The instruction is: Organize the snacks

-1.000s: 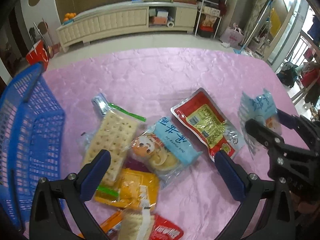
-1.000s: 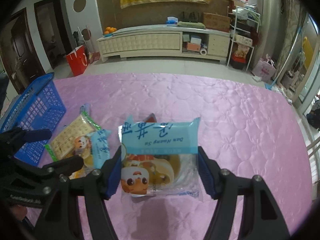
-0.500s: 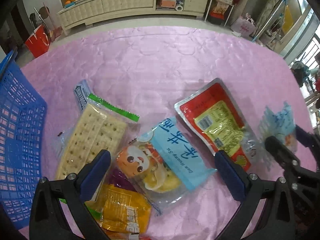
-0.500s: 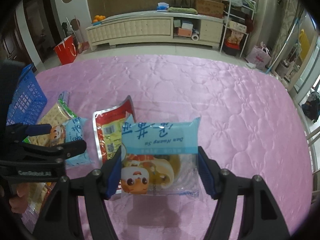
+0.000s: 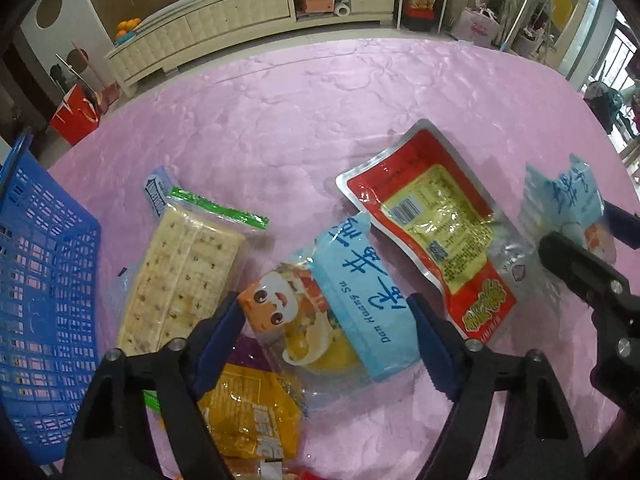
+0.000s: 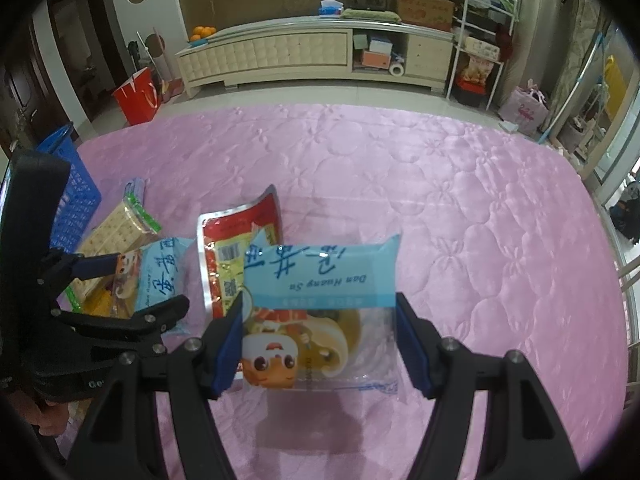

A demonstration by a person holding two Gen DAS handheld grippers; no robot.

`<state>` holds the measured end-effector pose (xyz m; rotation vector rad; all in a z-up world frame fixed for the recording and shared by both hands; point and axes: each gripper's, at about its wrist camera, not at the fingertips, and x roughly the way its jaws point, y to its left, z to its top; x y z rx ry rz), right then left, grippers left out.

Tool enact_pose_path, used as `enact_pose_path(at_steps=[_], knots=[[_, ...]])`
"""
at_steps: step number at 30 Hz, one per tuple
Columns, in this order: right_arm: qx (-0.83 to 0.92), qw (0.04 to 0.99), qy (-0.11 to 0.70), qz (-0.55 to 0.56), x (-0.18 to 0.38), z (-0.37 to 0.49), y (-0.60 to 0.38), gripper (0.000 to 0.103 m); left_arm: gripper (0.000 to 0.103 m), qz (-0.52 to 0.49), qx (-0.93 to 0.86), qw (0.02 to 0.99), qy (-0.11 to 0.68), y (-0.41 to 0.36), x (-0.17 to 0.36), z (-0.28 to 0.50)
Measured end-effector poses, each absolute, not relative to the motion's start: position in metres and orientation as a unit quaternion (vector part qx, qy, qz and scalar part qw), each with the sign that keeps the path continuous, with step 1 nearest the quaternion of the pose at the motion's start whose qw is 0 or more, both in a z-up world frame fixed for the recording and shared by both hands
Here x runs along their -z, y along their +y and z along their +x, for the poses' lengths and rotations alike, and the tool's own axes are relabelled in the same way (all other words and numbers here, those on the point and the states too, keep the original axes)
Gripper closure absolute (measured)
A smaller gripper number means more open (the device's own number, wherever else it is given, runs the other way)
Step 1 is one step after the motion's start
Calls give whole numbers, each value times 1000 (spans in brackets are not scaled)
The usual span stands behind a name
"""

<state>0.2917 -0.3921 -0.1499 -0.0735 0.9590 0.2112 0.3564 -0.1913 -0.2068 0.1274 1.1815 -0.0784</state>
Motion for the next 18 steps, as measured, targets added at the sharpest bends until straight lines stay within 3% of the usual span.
enact_pose_path(at_steps=[6, 18], knots=[[-109, 885, 452, -36, 140, 285, -390, 31, 29, 39, 55, 835, 546, -186, 195, 341], [-103, 902, 415, -57, 96, 254, -363, 31, 29, 16, 68, 879, 471, -150, 119, 281]])
